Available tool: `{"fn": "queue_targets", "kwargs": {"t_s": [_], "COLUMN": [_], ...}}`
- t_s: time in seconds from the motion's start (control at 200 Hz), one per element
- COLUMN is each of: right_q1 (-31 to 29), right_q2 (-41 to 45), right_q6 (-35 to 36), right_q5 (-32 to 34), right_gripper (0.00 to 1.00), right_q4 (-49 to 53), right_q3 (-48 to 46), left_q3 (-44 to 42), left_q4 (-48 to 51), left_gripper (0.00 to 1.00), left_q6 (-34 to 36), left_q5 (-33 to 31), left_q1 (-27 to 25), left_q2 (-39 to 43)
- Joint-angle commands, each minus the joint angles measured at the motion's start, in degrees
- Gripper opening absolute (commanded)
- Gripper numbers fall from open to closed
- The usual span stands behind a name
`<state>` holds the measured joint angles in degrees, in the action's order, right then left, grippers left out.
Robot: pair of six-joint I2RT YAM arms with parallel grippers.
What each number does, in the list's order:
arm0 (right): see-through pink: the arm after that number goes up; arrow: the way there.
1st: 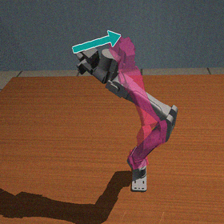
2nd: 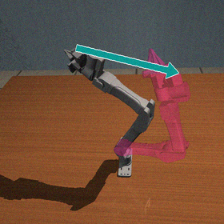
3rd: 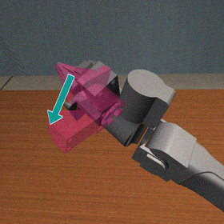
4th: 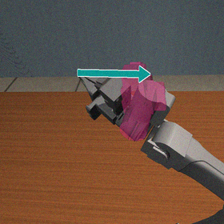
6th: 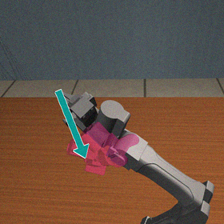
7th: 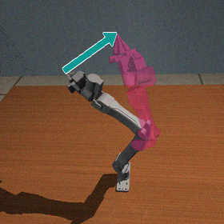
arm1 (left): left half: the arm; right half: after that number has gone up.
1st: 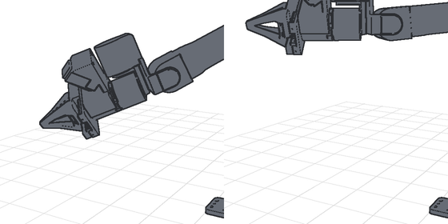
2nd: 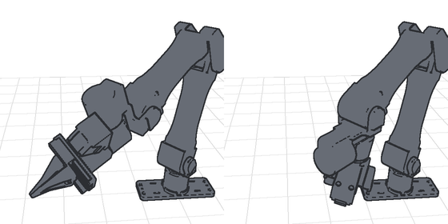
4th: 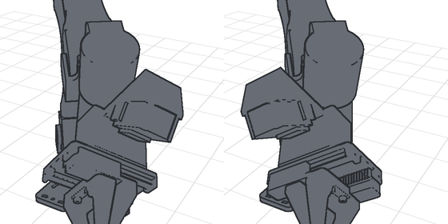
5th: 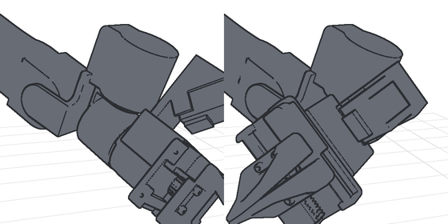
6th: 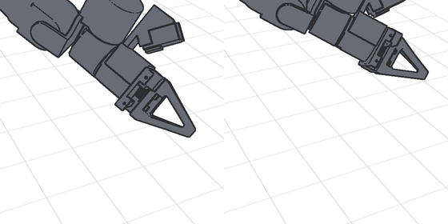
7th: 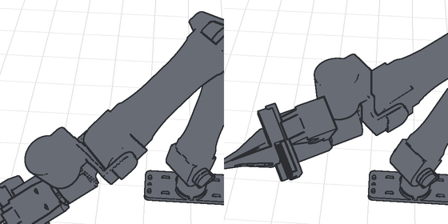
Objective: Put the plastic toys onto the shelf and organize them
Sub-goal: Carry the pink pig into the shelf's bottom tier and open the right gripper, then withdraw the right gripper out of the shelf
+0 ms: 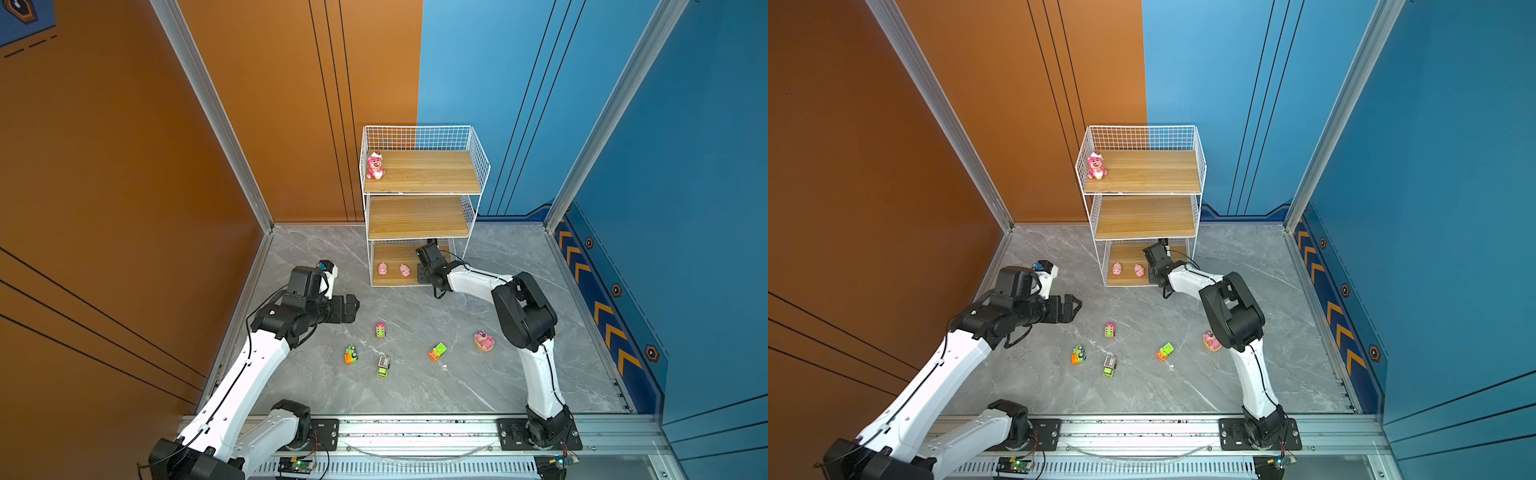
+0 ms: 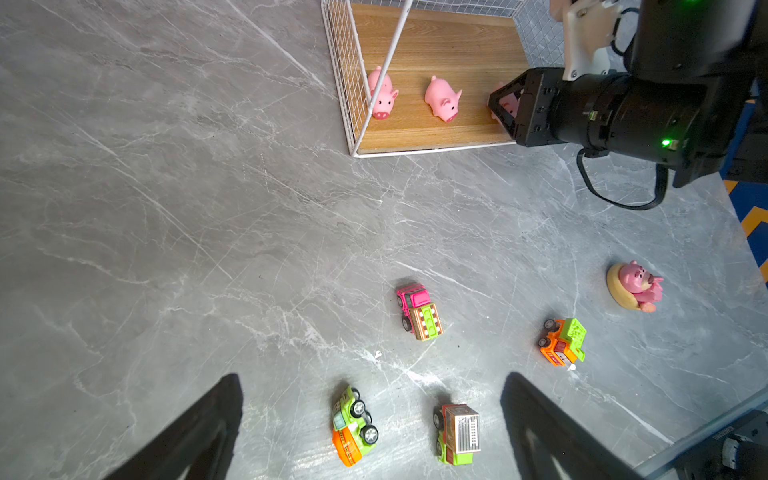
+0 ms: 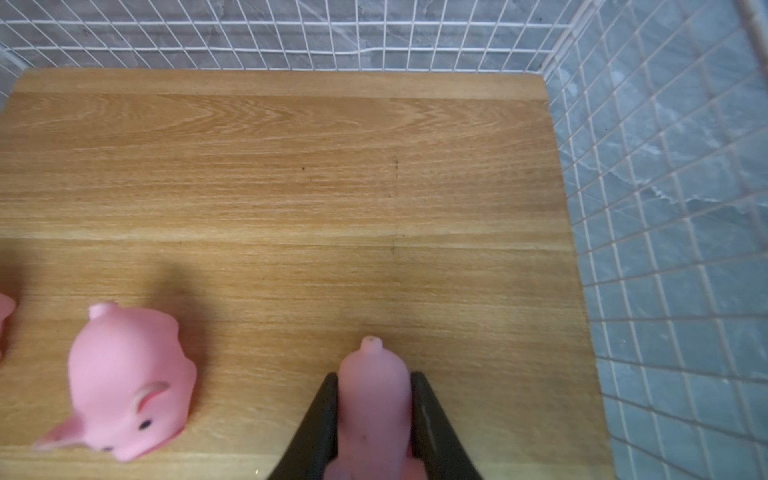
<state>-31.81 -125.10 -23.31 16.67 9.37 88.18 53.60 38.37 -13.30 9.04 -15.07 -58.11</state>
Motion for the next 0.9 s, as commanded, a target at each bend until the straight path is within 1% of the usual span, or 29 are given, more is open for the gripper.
{"fn": "queue_targets", "kwargs": {"t_s": [0.0,0.09,0.15,0.395,0.681,0.701,0.896], "right_q1": [0.5,0.6,0.5,-0.4,-3.5,-3.7,-6.6], "right_q2": [-1.5,-2.0,-1.8,1.6,5.9,7.7,13.0], "right_q6": [0.8,0.9,1.0,1.1,0.7,0.7,0.8], "right_q5": [0.4,0.9,0.9,0.6,1.8,1.9,4.4], "right_gripper": [0.3,0.31,0.34,0.56,0.65,0.65,0.7], "right_q4": [0.7,1.0,0.9,1.4,1.1,1.0,-0.3], "right_q3": [2.0,2.8,3.0,1.7,-3.1,-3.6,-9.6], "left_q3": [-0.4,-0.4,-0.4,-0.4,-0.4,-0.4,-0.4], "left_q4": [-0.4,-0.3,-0.4,-0.3,-0.2,-0.2,-0.2], "left_gripper": [0.98,0.98,0.98,0.98,0.98,0.98,0.98], "left_q6": [0.1,0.1,0.1,0.2,0.2,0.2,0.3], "left_q5": [-1.2,-1.2,-1.3,-1.5,-1.9,-1.9,-2.1], "left_q1": [0.2,0.2,0.3,0.3,0.3,0.3,0.4], "left_q2": [-0.3,-0.2,-0.3,-0.2,-0.2,-0.3,-0.2]}}
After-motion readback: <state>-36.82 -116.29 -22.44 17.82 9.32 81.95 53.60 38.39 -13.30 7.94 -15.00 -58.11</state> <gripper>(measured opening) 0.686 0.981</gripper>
